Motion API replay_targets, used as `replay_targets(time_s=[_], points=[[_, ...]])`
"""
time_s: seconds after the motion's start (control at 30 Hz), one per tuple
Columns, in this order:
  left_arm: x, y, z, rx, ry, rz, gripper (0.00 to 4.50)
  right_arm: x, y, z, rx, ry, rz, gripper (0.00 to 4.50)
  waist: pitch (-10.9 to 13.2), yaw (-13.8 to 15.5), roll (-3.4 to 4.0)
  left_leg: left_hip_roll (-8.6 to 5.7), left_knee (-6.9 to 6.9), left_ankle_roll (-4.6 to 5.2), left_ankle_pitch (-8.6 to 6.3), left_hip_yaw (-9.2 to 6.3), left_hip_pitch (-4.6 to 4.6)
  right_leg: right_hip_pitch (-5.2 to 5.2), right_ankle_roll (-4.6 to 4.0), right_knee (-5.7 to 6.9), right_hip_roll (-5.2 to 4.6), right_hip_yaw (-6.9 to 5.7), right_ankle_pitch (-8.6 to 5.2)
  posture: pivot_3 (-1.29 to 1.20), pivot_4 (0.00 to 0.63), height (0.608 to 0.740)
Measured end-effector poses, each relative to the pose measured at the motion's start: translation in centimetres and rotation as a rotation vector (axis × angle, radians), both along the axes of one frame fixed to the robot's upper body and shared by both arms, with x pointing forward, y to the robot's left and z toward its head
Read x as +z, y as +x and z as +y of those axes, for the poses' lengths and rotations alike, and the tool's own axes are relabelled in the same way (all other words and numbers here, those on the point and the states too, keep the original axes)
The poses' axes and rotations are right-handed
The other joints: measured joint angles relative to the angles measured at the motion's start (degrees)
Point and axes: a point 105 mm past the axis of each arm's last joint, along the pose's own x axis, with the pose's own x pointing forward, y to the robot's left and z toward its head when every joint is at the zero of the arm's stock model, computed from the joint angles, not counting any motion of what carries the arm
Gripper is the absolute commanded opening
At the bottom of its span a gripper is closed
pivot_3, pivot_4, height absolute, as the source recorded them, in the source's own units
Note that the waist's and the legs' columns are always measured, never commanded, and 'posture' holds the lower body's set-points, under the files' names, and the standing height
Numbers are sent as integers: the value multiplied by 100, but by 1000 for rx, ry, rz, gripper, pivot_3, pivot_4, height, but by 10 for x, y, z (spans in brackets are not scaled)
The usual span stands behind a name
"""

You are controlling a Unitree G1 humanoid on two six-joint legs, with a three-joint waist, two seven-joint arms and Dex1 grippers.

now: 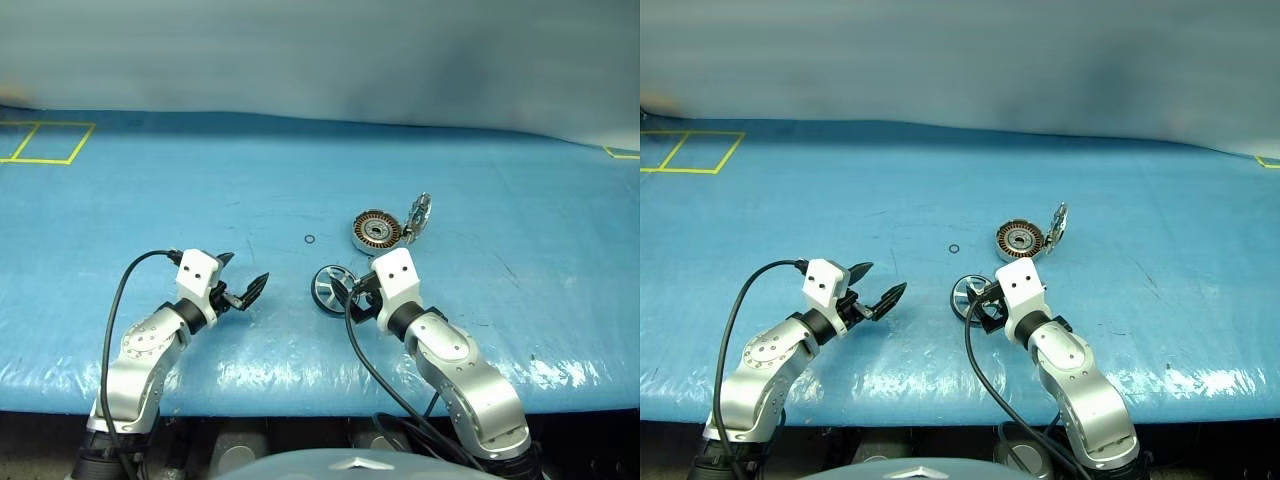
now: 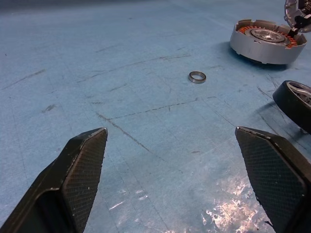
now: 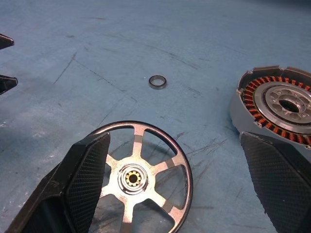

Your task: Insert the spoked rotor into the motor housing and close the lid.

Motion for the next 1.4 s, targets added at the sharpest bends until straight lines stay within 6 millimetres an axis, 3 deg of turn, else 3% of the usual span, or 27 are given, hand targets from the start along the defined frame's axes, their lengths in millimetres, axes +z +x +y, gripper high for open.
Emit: replay_targets(time_s=[1.4], points=[[0, -1, 2, -6, 1, 6, 4469, 4, 7, 6, 8, -19, 18, 4470, 1, -9, 1, 0, 0, 0, 0, 0, 0, 0, 0, 1, 0, 0, 0, 0, 150, 740]])
